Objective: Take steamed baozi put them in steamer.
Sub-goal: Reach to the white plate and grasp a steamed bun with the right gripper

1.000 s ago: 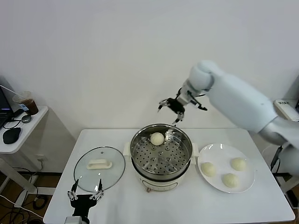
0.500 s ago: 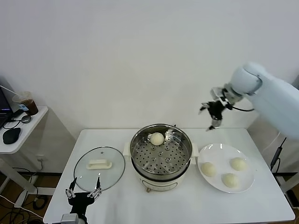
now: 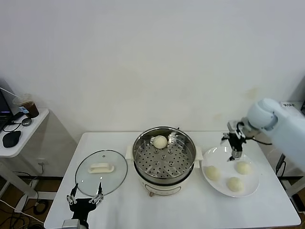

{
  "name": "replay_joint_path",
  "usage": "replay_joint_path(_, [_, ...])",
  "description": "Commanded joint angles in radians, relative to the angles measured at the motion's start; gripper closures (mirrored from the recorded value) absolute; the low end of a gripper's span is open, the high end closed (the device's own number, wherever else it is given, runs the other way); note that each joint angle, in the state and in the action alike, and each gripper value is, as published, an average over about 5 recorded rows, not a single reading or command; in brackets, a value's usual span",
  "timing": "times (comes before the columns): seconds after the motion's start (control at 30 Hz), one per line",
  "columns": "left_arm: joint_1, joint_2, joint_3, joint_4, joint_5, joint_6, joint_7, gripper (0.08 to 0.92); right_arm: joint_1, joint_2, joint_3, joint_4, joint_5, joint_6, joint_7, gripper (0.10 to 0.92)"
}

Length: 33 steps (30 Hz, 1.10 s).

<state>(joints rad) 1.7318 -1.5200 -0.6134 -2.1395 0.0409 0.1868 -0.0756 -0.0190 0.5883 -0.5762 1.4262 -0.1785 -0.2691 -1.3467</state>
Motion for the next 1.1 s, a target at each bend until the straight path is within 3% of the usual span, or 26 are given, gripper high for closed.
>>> replay_joint_path(0.03, [0.0,0.0,-0.001,0.009,0.002,0.0,0.001,0.177,-0.232,0.036,0.129,-0.026,-0.098,-0.02,0.02,0.203])
replay_joint_path(0.53, [-0.004,0.001,-0.004,0.031,0.007,0.002,0.001,0.177,-0.279,0.18,0.154,-0.139,-0.159,0.019,0.076,0.203])
replay_joint_path(1.1, [-0.01,0.0,-0.001,0.041,0.01,0.003,0.003,0.177,-0.287,0.208,0.154,-0.168,-0.196,0.018,0.104,0.203])
